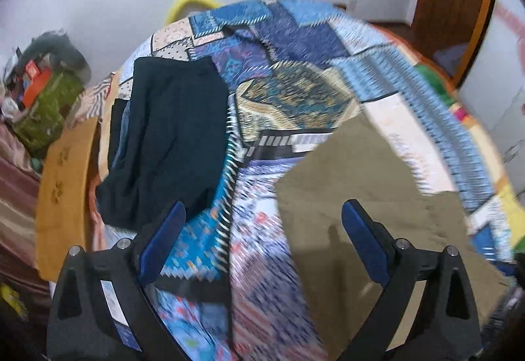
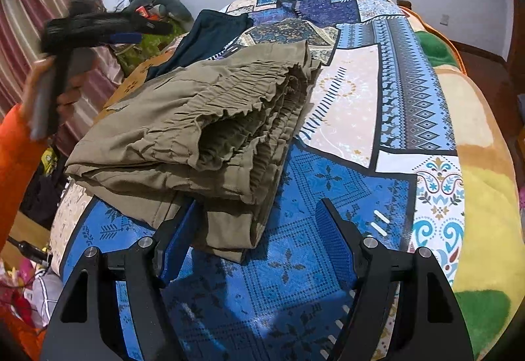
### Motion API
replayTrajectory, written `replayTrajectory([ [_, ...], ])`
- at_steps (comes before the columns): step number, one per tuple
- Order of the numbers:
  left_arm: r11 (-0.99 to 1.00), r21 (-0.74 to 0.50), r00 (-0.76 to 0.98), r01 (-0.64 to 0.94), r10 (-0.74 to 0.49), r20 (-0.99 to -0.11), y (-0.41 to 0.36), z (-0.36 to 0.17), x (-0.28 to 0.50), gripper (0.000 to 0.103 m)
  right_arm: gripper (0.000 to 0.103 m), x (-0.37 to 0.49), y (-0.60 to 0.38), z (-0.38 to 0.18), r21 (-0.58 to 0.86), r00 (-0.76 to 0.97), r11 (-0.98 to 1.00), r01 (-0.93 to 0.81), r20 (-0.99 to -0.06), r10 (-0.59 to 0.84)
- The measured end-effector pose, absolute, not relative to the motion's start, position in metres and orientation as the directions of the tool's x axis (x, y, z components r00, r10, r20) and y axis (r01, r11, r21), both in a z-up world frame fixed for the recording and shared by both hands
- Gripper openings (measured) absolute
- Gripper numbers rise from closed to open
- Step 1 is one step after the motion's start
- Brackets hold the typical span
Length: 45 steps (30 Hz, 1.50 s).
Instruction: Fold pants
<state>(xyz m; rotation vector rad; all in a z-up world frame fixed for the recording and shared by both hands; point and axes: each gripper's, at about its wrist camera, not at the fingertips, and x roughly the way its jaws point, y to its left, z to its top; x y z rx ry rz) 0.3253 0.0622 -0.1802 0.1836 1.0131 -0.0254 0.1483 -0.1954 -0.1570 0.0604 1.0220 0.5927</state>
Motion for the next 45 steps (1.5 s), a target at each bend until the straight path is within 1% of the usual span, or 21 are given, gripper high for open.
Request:
replayTrajectory([
  [1, 0.983, 0.151, 0.516, 0.104, 0.076, -0.853, 0.062, -0.187, 0.333, 0.097, 0.069, 0.148, -0.198, -0.156, 0.314, 0.384, 0.847, -0.429, -0.785, 0.486],
  [5, 0.983, 0.116, 0.441, 0.144, 0.042, -0.896, 0.056, -0.217, 0.360, 0.097, 0.069, 0.147, -0.209, -0.155, 0.315, 0.400, 0.865, -0.390, -0.788, 0.467],
  [10, 0.956, 0.212, 0.360, 0.203, 0.128, -0.924, 0.042, -0.259, 0.373, 0.097, 0.069, 0.149, -0.220, -0.155, 0.319, 0.416, 0.887, -0.335, -0.794, 0.443],
  [12, 0.948, 0.225, 0.351, 0.225, 0.137, -0.926, 0.041, -0.269, 0.367, 0.098, 0.069, 0.149, -0.222, -0.154, 0.315, 0.422, 0.891, -0.326, -0.795, 0.435],
  [17, 0.950, 0.234, 0.374, 0.209, 0.143, -0.916, 0.053, -0.260, 0.341, 0.098, 0.069, 0.146, -0.227, -0.144, 0.280, 0.454, 0.902, -0.330, -0.790, 0.411],
  [22, 0.949, 0.235, 0.397, 0.212, 0.136, -0.908, 0.064, -0.241, 0.294, 0.098, 0.069, 0.147, -0.233, -0.129, 0.261, 0.502, 0.909, -0.324, -0.767, 0.399],
  [25, 0.960, 0.183, 0.400, 0.211, 0.086, -0.912, 0.071, -0.232, 0.262, 0.098, 0.069, 0.149, -0.232, -0.122, 0.250, 0.525, 0.909, -0.333, -0.752, 0.399],
  [28, 0.976, 0.094, 0.400, 0.198, 0.007, -0.916, 0.073, -0.224, 0.233, 0.098, 0.069, 0.153, -0.225, -0.121, 0.255, 0.520, 0.895, -0.365, -0.742, 0.423],
  [32, 0.983, 0.031, 0.447, 0.181, -0.054, -0.893, 0.071, -0.214, 0.202, 0.097, 0.069, 0.164, -0.214, -0.128, 0.281, 0.499, 0.874, -0.396, -0.734, 0.462],
  [34, 0.987, 0.001, 0.460, 0.162, -0.075, -0.885, 0.073, -0.208, 0.196, 0.097, 0.066, 0.172, -0.208, -0.136, 0.282, 0.489, 0.874, -0.396, -0.741, 0.460],
  [36, 0.991, -0.003, 0.493, 0.137, -0.071, -0.867, 0.076, -0.196, 0.191, 0.097, 0.052, 0.178, -0.205, -0.138, 0.280, 0.482, 0.874, -0.397, -0.746, 0.459],
  [39, 0.994, 0.017, 0.575, 0.107, -0.048, -0.817, 0.080, -0.171, 0.187, 0.097, 0.046, 0.183, -0.200, -0.132, 0.272, 0.490, 0.869, -0.414, -0.738, 0.464],
  [41, 0.995, 0.002, 0.606, 0.102, -0.061, -0.793, 0.081, -0.158, 0.191, 0.094, 0.043, 0.189, -0.194, -0.124, 0.252, 0.503, 0.864, -0.436, -0.728, 0.466],
  [43, 0.993, -0.029, 0.614, 0.112, -0.092, -0.784, 0.078, -0.150, 0.201, 0.081, 0.042, 0.196, -0.190, -0.119, 0.244, 0.510, 0.862, -0.445, -0.722, 0.468],
  [44, 0.991, -0.053, 0.606, 0.124, -0.118, -0.787, 0.075, -0.150, 0.207, 0.079, 0.042, 0.203, -0.187, -0.118, 0.250, 0.509, 0.859, -0.447, -0.719, 0.474],
  [45, 0.987, -0.081, 0.594, 0.139, -0.149, -0.791, 0.073, -0.152, 0.213, 0.074, 0.042, 0.207, -0.186, -0.118, 0.256, 0.506, 0.857, -0.446, -0.718, 0.478],
])
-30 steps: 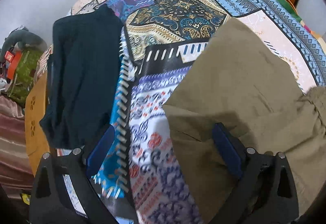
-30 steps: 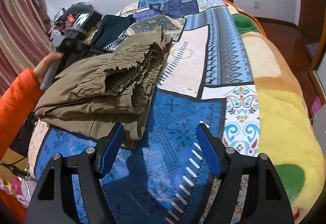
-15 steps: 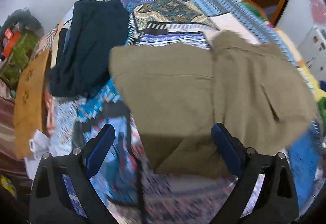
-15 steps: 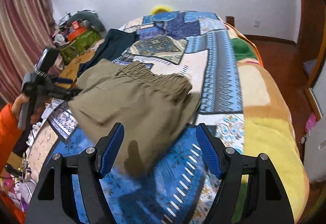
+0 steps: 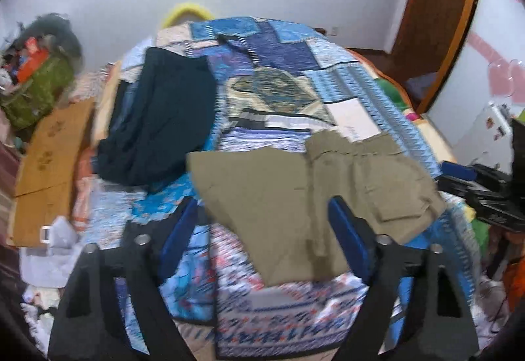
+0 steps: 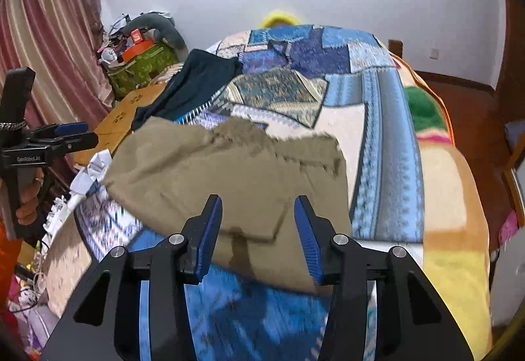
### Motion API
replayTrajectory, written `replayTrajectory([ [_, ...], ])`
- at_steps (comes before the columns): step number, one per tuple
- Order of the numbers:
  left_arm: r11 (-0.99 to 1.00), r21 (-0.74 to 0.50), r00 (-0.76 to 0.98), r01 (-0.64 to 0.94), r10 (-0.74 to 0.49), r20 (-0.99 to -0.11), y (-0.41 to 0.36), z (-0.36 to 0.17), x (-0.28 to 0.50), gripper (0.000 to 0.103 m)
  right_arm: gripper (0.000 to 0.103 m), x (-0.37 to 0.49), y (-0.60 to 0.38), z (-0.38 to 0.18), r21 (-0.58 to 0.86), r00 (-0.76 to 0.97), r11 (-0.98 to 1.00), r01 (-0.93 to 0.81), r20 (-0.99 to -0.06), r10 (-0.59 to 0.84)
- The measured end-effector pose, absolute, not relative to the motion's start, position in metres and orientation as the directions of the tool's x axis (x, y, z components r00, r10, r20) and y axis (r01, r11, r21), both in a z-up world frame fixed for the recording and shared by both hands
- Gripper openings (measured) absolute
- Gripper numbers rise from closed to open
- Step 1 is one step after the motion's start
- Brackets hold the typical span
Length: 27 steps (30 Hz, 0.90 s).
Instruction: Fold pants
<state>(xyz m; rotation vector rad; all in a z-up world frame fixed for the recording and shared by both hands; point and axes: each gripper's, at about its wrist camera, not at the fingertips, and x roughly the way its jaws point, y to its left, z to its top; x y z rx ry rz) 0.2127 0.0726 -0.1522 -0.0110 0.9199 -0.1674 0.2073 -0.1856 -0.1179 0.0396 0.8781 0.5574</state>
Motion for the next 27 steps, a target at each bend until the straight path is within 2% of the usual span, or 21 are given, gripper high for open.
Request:
replayTrajectory([
  [1, 0.982, -0.114, 0.572, 0.154, -0.182, -0.799, 0.069, -0.157, 0.221, 0.068, 0.042, 0.213, -0.184, -0.119, 0.264, 0.503, 0.857, -0.442, -0.719, 0.480],
  [3, 0.976, -0.147, 0.525, 0.163, -0.212, -0.824, 0.062, -0.172, 0.233, 0.063, 0.042, 0.224, -0.181, -0.125, 0.276, 0.491, 0.862, -0.425, -0.730, 0.476],
  [6, 0.981, -0.141, 0.434, 0.132, -0.185, -0.882, 0.061, -0.209, 0.250, 0.061, 0.042, 0.237, -0.179, -0.144, 0.303, 0.434, 0.865, -0.399, -0.769, 0.469],
  [7, 0.983, -0.137, 0.411, 0.125, -0.177, -0.894, 0.061, -0.218, 0.252, 0.057, 0.042, 0.238, -0.178, -0.154, 0.297, 0.407, 0.869, -0.396, -0.792, 0.456],
  [9, 0.979, -0.162, 0.402, 0.127, -0.200, -0.894, 0.069, -0.233, 0.249, 0.057, 0.042, 0.235, -0.176, -0.168, 0.272, 0.380, 0.872, -0.408, -0.817, 0.433],
  [11, 0.980, -0.154, 0.423, 0.129, -0.195, -0.885, 0.075, -0.230, 0.241, 0.057, 0.042, 0.225, -0.180, -0.175, 0.252, 0.382, 0.872, -0.420, -0.822, 0.421],
  [14, 0.993, -0.048, 0.439, 0.108, -0.091, -0.894, 0.085, -0.229, 0.225, 0.058, 0.039, 0.215, -0.190, -0.174, 0.256, 0.392, 0.875, -0.411, -0.817, 0.423],
  [16, 0.994, -0.069, 0.437, 0.090, -0.101, -0.894, 0.099, -0.228, 0.217, 0.061, 0.039, 0.209, -0.198, -0.173, 0.265, 0.391, 0.873, -0.408, -0.814, 0.430],
  [21, 0.996, -0.086, 0.460, -0.008, -0.073, -0.885, 0.136, -0.211, 0.211, 0.060, 0.042, 0.200, -0.200, -0.167, 0.231, 0.406, 0.876, -0.423, -0.816, 0.411],
  [27, 0.995, -0.094, 0.529, 0.024, -0.092, -0.844, 0.128, -0.181, 0.233, 0.060, 0.042, 0.215, -0.199, -0.145, 0.201, 0.435, 0.876, -0.439, -0.805, 0.403],
])
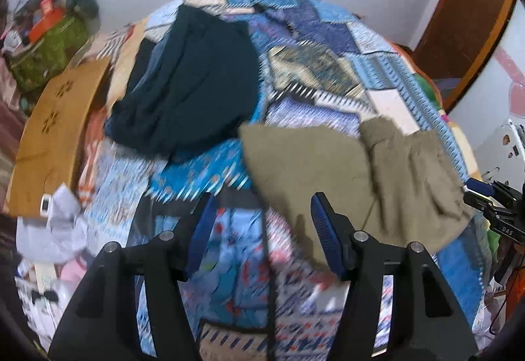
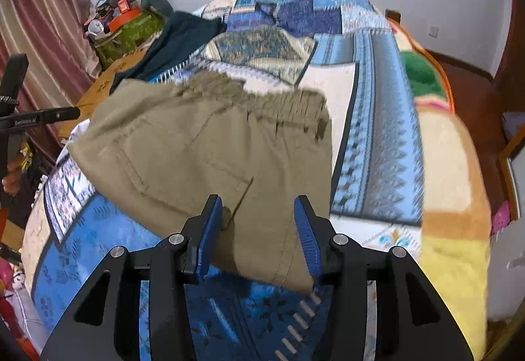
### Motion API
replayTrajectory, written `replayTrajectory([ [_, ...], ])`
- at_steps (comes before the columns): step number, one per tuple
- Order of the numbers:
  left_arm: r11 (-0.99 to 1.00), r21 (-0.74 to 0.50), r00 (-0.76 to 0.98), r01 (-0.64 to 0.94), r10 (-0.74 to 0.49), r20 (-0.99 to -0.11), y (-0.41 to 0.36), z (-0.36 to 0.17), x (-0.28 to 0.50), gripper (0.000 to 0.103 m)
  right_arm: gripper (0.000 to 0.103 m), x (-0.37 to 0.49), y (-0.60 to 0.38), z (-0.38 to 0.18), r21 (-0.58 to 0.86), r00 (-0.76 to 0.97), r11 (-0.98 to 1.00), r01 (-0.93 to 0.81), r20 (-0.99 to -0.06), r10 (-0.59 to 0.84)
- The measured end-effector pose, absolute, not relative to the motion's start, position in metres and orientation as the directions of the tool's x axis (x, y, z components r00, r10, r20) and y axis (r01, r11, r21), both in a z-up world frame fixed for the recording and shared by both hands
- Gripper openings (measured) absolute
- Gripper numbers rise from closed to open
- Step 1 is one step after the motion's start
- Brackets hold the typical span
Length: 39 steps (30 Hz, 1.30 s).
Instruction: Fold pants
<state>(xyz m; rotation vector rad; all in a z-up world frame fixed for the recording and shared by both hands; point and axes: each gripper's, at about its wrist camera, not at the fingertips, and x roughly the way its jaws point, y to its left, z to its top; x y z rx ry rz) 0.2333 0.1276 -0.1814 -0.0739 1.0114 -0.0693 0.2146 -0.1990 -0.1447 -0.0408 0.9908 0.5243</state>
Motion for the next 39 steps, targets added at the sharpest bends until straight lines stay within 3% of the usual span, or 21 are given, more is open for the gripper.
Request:
replayTrajectory([
  [7, 0.978, -0.189, 0.442, 0.090, -0.209, -0.872, 0.092, -0.211, 0.288, 0.060, 0.043, 0.256, -0.186, -0.148, 0.249, 0.432, 0.870, -0.425, -0.789, 0.437],
  [10, 0.991, -0.103, 0.400, 0.080, -0.127, -0.908, 0.088, -0.238, 0.299, 0.063, 0.043, 0.272, -0.183, -0.171, 0.275, 0.379, 0.873, -0.403, -0.818, 0.432],
  [13, 0.995, -0.070, 0.418, 0.068, -0.092, -0.904, 0.099, -0.244, 0.298, 0.077, 0.043, 0.274, -0.186, -0.189, 0.267, 0.361, 0.879, -0.396, -0.835, 0.416],
  [17, 0.999, -0.027, 0.426, -0.016, -0.018, -0.905, 0.125, -0.241, 0.293, 0.077, 0.043, 0.267, -0.201, -0.188, 0.241, 0.387, 0.891, -0.386, -0.834, 0.393],
  [22, 0.997, -0.054, 0.442, -0.055, -0.024, -0.897, 0.145, -0.228, 0.279, 0.075, 0.043, 0.258, -0.221, -0.185, 0.191, 0.400, 0.912, -0.362, -0.853, 0.337],
  [25, 0.996, -0.087, 0.460, -0.027, -0.064, -0.886, 0.142, -0.217, 0.267, 0.075, 0.049, 0.254, -0.233, -0.181, 0.211, 0.399, 0.917, -0.339, -0.850, 0.344],
  [27, 0.992, -0.124, 0.458, -0.001, -0.110, -0.882, 0.134, -0.214, 0.260, 0.075, 0.060, 0.253, -0.236, -0.180, 0.207, 0.405, 0.922, -0.326, -0.851, 0.334],
  [32, 0.980, -0.196, 0.403, 0.041, -0.195, -0.894, 0.115, -0.228, 0.260, 0.075, 0.062, 0.258, -0.237, -0.191, 0.253, 0.365, 0.916, -0.311, -0.858, 0.360],
  [39, 0.975, -0.213, 0.363, 0.061, -0.220, -0.906, 0.102, -0.247, 0.277, 0.077, 0.062, 0.277, -0.231, -0.204, 0.348, 0.312, 0.889, -0.297, -0.845, 0.435],
])
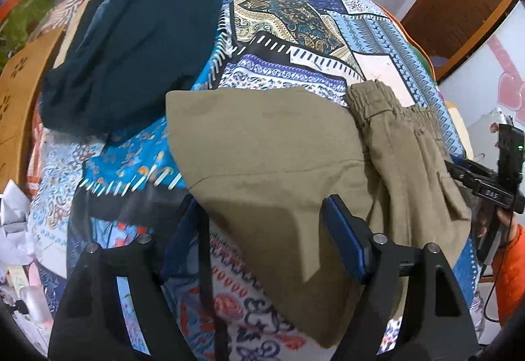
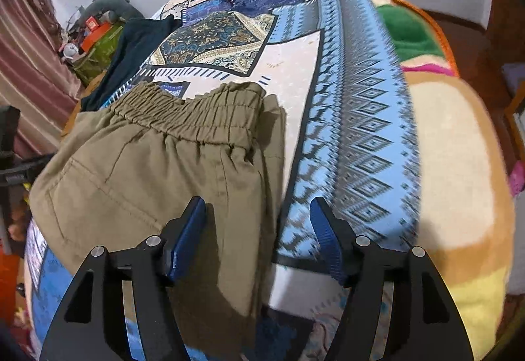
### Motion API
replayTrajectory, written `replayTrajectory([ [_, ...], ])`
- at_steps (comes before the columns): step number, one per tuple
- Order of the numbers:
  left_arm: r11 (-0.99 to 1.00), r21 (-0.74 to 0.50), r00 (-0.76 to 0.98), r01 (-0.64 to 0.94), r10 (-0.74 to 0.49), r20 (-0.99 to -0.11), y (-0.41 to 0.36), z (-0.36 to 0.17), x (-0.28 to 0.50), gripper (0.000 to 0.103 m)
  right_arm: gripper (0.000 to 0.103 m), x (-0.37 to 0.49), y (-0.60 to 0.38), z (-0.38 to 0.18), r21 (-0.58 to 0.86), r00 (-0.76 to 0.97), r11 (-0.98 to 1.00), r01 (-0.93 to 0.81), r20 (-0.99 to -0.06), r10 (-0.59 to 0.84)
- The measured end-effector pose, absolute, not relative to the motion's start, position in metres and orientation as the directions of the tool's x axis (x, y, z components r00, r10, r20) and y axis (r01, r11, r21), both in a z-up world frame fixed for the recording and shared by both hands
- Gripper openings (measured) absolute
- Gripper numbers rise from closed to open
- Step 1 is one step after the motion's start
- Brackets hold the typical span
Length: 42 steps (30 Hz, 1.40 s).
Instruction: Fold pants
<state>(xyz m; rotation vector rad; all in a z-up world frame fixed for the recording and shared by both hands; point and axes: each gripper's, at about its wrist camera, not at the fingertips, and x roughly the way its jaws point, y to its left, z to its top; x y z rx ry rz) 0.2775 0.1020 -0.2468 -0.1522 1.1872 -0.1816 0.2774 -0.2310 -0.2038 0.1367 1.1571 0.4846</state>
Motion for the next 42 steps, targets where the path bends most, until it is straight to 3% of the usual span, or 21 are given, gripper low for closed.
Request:
replayTrajectory([
  [5, 0.973, -0.224, 0.359, 0.060, -0.231, -0.904, 0.101, -0.250, 0.291, 0.075, 0.060, 0.293, -0.223, -0.211, 0.384, 0.287, 0.875, -0.294, -0.838, 0.464],
  [8, 0.976, -0.207, 0.378, 0.064, -0.216, -0.900, 0.097, -0.249, 0.295, 0.060, 0.045, 0.299, -0.222, -0.217, 0.419, 0.269, 0.863, -0.281, -0.829, 0.490],
  [10, 0.977, -0.207, 0.389, 0.059, -0.213, -0.896, 0.096, -0.247, 0.297, 0.041, 0.033, 0.301, -0.221, -0.217, 0.415, 0.275, 0.867, -0.277, -0.830, 0.485],
  [11, 0.976, -0.210, 0.393, 0.056, -0.215, -0.894, 0.095, -0.246, 0.298, 0.037, 0.030, 0.301, -0.221, -0.217, 0.407, 0.281, 0.870, -0.277, -0.832, 0.479],
  [13, 0.977, -0.207, 0.404, 0.054, -0.211, -0.890, 0.092, -0.242, 0.300, 0.018, 0.023, 0.299, -0.220, -0.213, 0.385, 0.293, 0.874, -0.295, -0.835, 0.466],
  [16, 0.985, -0.160, 0.433, 0.064, -0.172, -0.885, 0.086, -0.234, 0.299, 0.008, 0.012, 0.296, -0.218, -0.203, 0.343, 0.331, 0.880, -0.328, -0.831, 0.447],
  [19, 0.988, -0.136, 0.473, 0.074, -0.155, -0.867, 0.082, -0.220, 0.297, 0.006, 0.007, 0.292, -0.215, -0.185, 0.315, 0.378, 0.879, -0.357, -0.812, 0.445],
  [28, 0.989, -0.102, 0.595, 0.102, -0.143, -0.791, 0.083, -0.157, 0.296, 0.004, 0.006, 0.299, -0.196, -0.126, 0.265, 0.479, 0.865, -0.426, -0.745, 0.464],
  [42, 1.000, 0.024, 0.742, -0.001, 0.016, -0.670, 0.150, -0.076, 0.334, 0.003, 0.006, 0.347, -0.121, -0.055, 0.193, 0.584, 0.831, -0.522, -0.629, 0.513],
])
